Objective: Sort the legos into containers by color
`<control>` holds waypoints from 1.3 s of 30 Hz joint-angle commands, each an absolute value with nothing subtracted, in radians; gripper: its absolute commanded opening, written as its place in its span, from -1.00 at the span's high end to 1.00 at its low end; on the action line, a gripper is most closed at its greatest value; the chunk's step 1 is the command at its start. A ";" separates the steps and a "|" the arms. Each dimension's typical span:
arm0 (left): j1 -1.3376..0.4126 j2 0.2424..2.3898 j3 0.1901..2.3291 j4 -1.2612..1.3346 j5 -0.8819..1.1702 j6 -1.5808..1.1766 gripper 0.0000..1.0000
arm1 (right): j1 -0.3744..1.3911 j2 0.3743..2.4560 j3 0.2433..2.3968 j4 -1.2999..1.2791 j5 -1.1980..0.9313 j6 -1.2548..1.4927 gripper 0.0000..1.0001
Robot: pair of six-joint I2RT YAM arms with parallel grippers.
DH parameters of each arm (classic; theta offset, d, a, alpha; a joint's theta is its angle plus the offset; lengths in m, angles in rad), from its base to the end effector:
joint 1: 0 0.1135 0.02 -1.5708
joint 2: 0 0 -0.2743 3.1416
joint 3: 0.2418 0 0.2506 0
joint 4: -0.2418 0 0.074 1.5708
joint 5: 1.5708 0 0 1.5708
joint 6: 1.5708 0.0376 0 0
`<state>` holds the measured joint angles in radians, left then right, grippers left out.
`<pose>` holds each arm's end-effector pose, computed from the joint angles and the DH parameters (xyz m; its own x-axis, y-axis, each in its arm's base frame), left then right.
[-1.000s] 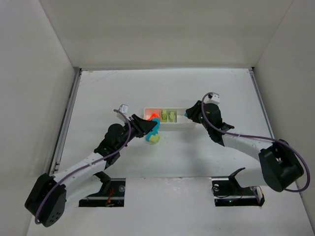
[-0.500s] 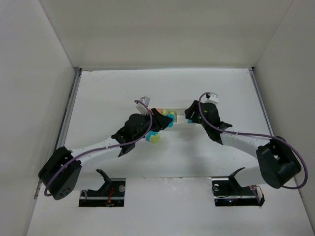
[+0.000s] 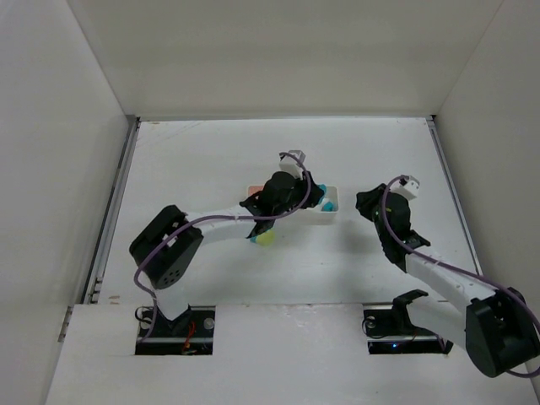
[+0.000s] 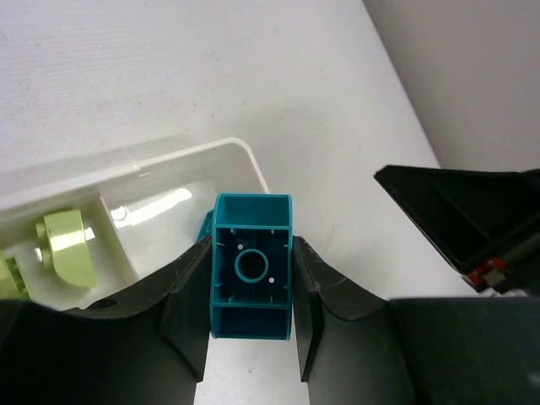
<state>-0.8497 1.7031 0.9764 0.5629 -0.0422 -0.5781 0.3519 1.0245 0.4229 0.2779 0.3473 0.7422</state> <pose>0.2573 -0.2904 0.2504 -0.4852 -0.2749 -0.8301 0.5466 0.6455 -0.5334 0.2069 0.0623 0.2249 -0.2344 0.5910 -0.7719 0.1862 0.8066 0.5610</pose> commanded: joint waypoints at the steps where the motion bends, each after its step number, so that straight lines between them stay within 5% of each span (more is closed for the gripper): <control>1: -0.861 1.755 1.074 0.551 -0.069 -0.431 0.67 | 0.352 1.029 0.414 0.365 0.310 0.784 0.39; 15: -0.848 1.920 1.200 0.521 -0.041 -0.422 0.54 | 0.349 0.976 0.394 0.382 0.279 0.796 0.21; 24: -0.823 1.882 1.160 0.535 -0.026 -0.448 -0.14 | 0.349 0.976 0.394 0.382 0.287 0.793 -0.01; 29: -0.835 1.792 1.108 0.549 -0.032 -0.442 -0.21 | 0.352 0.982 0.402 0.382 0.304 0.779 -0.04; 39: -0.791 1.366 0.764 0.494 -0.181 -0.526 -0.01 | 0.586 1.034 0.503 0.384 0.308 0.634 0.42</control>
